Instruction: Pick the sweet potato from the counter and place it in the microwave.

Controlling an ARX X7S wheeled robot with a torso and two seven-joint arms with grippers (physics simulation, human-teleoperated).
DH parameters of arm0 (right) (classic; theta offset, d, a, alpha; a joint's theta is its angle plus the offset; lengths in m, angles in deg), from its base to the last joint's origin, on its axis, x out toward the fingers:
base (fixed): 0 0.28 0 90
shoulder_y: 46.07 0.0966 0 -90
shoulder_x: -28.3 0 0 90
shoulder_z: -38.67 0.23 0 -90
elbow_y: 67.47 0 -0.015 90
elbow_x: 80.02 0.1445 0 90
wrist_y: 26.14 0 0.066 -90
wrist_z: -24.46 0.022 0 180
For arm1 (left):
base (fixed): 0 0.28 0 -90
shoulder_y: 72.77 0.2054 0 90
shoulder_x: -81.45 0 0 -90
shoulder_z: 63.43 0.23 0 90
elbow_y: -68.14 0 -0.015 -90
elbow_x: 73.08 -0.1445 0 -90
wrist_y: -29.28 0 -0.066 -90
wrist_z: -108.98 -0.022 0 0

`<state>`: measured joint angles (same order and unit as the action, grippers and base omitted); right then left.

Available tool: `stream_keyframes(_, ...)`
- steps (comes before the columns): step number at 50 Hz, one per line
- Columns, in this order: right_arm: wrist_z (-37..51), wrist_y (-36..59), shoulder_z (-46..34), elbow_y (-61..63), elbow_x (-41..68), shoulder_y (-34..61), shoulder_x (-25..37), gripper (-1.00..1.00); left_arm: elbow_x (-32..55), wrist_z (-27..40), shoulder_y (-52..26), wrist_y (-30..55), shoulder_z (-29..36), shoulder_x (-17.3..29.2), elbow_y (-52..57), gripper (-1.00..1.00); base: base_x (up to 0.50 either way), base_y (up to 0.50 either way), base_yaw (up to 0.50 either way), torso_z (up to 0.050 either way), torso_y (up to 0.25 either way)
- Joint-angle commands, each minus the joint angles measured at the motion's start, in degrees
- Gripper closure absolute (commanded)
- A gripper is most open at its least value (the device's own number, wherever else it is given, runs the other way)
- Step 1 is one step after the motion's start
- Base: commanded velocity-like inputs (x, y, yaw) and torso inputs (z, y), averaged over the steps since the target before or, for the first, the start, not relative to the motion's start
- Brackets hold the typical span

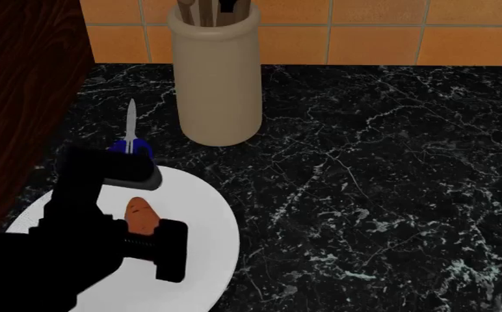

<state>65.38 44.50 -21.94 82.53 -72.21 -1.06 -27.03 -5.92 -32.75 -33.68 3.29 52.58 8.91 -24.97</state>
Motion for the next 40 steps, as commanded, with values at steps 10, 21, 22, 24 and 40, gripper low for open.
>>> stream_keyframes(10,-0.1,0.3,-0.1,0.0,0.0,0.0,0.1,-1.00,-1.0,-0.7,0.1,-0.8,1.6,0.1,-0.6,-1.00,0.00,0.00,0.00,0.000,0.000)
stream_keyframes(21,0.5,1.0,-0.4,0.0,0.1,0.0,1.0,-1.00,-1.3,-0.3,0.2,-1.3,2.0,0.3,0.6,1.00,0.00,0.00,0.00,0.000,0.000)
stream_keyframes(22,0.5,0.8,-0.5,0.0,0.1,0.0,1.1,-1.00,-1.1,-0.2,0.2,-1.2,1.8,0.3,0.7,1.00,0.00,0.00,0.00,0.000,0.000)
stream_keyframes(24,0.6,0.9,-0.4,0.0,0.1,0.0,1.2,-1.00,-1.1,-0.1,0.2,-1.2,1.8,0.3,0.7,1.00,0.00,0.00,0.00,0.000,0.000)
stream_keyframes(40,-2.6,-0.5,0.8,0.0,0.2,0.0,-2.0,-1.00,1.2,-0.7,1.7,-5.6,-2.1,2.6,10.6,1.00,0.00,0.00,0.00,0.000,0.001)
